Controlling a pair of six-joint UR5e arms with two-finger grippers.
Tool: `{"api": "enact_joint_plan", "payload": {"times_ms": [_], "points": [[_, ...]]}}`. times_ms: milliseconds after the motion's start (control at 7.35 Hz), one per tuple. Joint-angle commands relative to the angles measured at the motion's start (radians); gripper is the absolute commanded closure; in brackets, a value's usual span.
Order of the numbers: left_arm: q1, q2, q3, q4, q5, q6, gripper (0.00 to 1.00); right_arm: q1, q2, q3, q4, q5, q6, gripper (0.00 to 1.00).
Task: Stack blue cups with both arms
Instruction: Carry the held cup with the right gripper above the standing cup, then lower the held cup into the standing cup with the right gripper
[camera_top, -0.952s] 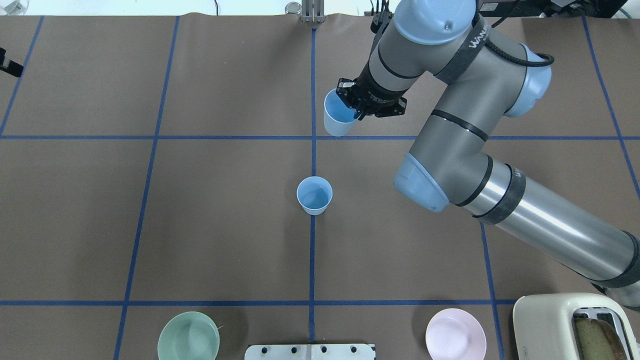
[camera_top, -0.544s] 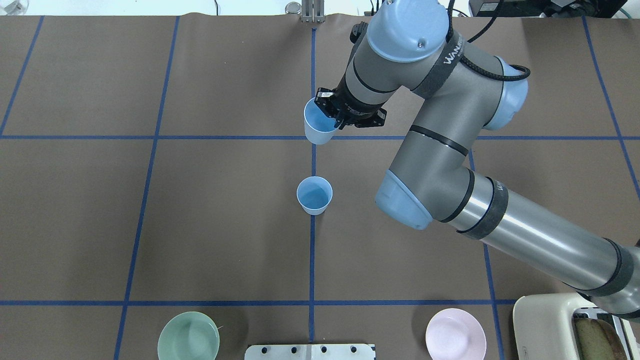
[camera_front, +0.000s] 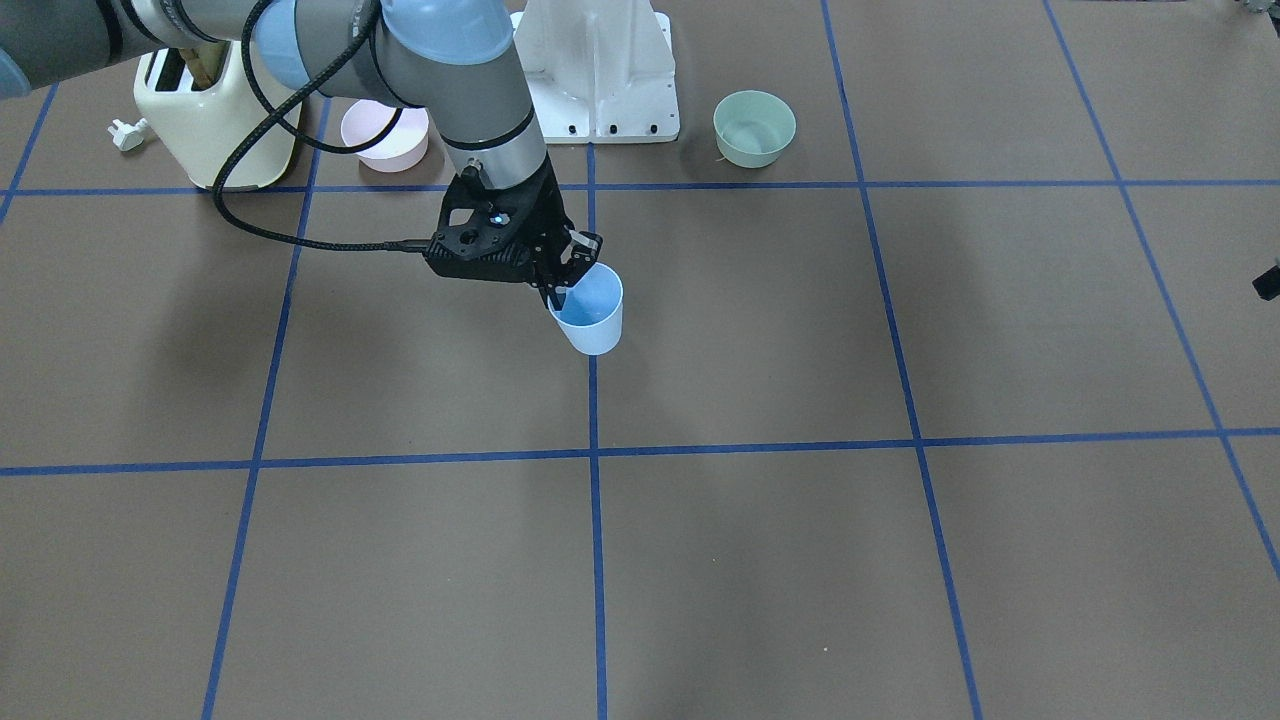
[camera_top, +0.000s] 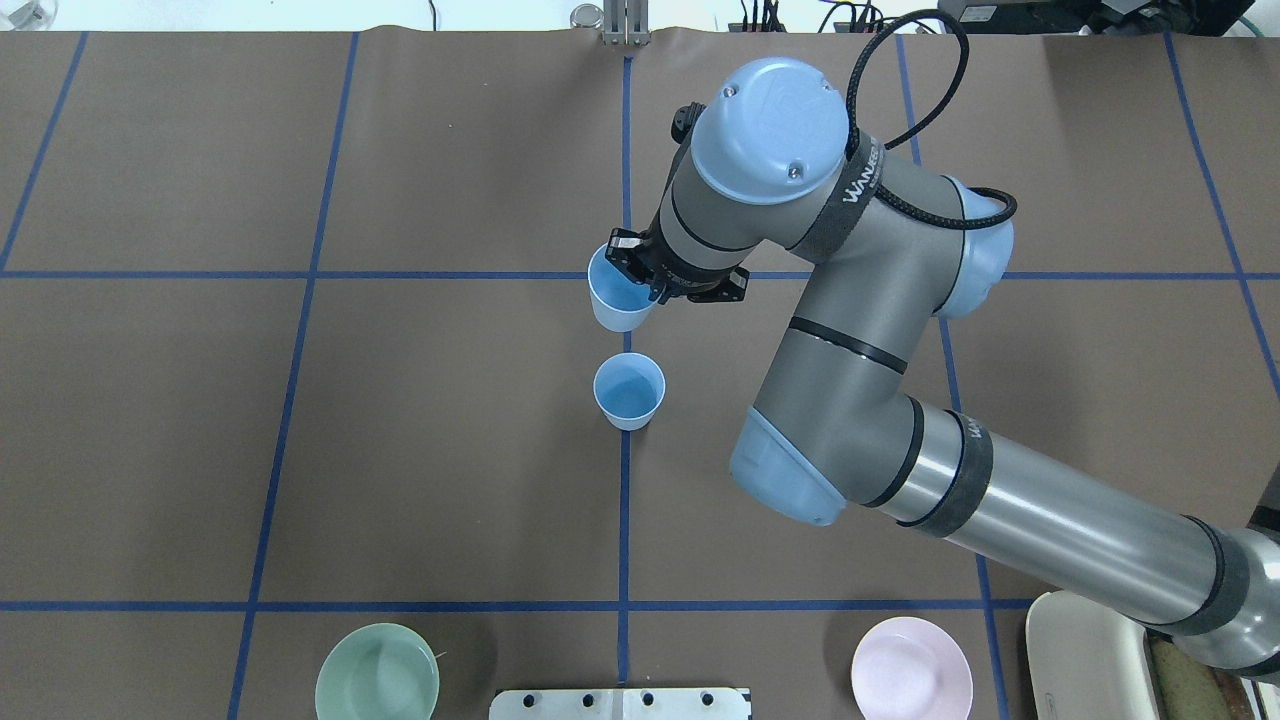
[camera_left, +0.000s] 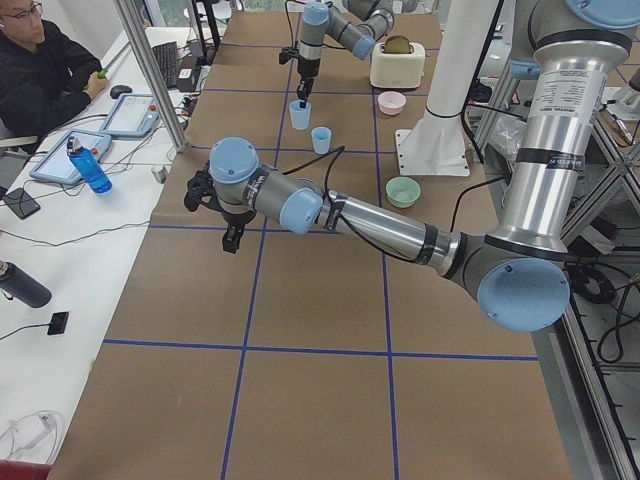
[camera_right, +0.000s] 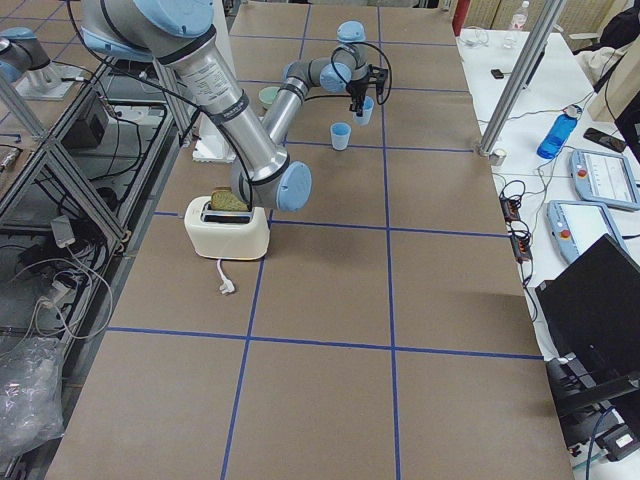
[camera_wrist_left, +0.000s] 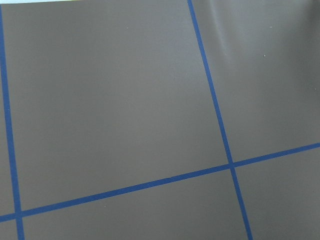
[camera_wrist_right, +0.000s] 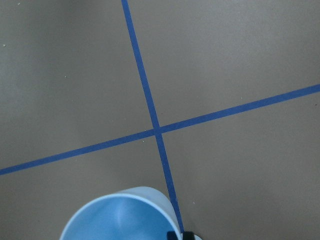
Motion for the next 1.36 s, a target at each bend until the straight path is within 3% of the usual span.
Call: {"api": "enact_joint_plan", "payload": {"times_ms": [0, 680, 1224], "points": [[0.001, -0.001, 0.016, -0.001, 0.000, 0.001, 0.03, -0.024, -0.010, 0.068, -0.073, -0.009, 0.007, 1.00], [0.001, -0.006, 0.026, -0.001, 0.002, 0.001, 0.03, -0.104, -0.052, 0.077, -0.075, -0.104, 0.007, 1.00], [0.002, -0.011, 0.027, -0.001, 0.003, 0.001, 0.03, -0.116, -0.055, 0.079, -0.075, -0.109, 0.007, 1.00]]}}
